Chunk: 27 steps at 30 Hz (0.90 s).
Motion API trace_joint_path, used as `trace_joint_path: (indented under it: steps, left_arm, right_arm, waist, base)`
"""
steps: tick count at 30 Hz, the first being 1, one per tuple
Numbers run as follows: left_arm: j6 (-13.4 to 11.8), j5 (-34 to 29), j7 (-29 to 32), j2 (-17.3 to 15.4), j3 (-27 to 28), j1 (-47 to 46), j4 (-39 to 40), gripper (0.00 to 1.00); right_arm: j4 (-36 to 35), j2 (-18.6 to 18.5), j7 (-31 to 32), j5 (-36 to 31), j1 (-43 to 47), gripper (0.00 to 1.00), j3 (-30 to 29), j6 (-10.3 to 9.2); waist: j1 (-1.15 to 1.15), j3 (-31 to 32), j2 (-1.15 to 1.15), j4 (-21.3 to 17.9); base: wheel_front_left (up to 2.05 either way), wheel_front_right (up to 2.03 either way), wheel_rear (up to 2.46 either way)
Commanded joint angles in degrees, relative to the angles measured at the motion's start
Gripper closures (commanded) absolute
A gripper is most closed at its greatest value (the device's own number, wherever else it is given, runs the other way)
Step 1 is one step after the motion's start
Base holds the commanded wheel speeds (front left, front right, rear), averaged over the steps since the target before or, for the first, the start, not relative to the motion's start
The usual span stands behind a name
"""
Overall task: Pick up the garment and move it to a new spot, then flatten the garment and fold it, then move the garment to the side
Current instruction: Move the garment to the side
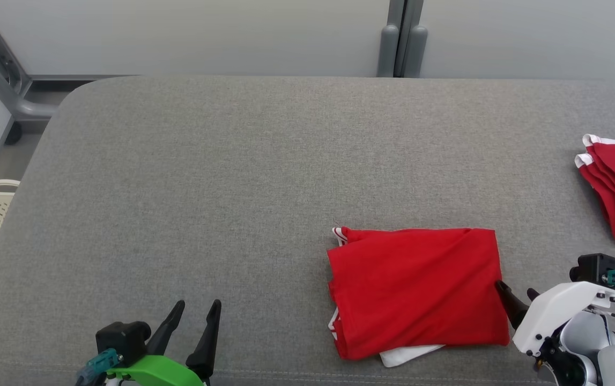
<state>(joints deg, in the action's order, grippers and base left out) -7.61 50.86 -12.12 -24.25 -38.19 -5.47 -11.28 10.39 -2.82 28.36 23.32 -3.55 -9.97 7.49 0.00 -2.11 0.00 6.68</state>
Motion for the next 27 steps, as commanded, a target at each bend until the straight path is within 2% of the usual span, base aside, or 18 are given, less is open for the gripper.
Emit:
trace_joint_path:
  steps: [1,19,20,21,23,27]
  left_arm:
    - [-0.3,-0.1,0.3,-0.5,0.0,-1.0,0.2,0.0]
    - [-0.4,-0.6,1.0,-1.5,-0.5,-1.7,1.1,0.0]
    - [-0.4,-0.6,1.0,-1.6,-0.5,-1.7,1.1,0.0]
    - [-0.5,-0.6,1.0,-1.6,-0.5,-1.7,1.2,0.0]
    - [-0.6,-0.6,1.0,-1.6,-0.5,-1.7,1.2,0.0]
    - [-0.8,-0.6,1.0,-1.6,-0.5,-1.9,1.3,0.0]
  right_arm:
    - [1.2,-0.2,-0.7,-0.5,-1.2,0.0,-0.4,0.0]
    - [14.9,-0.2,-2.7,-0.2,-7.6,0.0,-0.2,0.0]
    - [15.5,-0.2,-2.7,-0.2,-7.9,0.07,-0.2,0.0]
    - [16.2,-0.2,-2.8,-0.3,-8.2,0.54,-0.1,0.0]
    - [17.1,-0.2,-3.0,-0.3,-8.7,1.0,0.1,0.0]
    - [18.2,-0.3,-3.4,-1.2,-10.0,1.0,0.4,-0.05]
  waist:
    - [0.0,-0.3,0.0,0.4]
    - [0.0,-1.8,0.0,2.3]
    - [0.0,-1.8,0.0,2.3]
    - [0.0,-1.9,0.0,2.4]
    - [0.0,-2.0,0.0,2.5]
    - [0.0,-2.1,0.0,2.6]
  base:
    - [0.0,0.0,0.0]
    - [0.0,0.0,0.0]
    - [0.0,0.0,0.0]
    - [0.0,0.0,0.0]
    - [0.0,0.0,0.0]
    - [0.0,0.0,0.0]
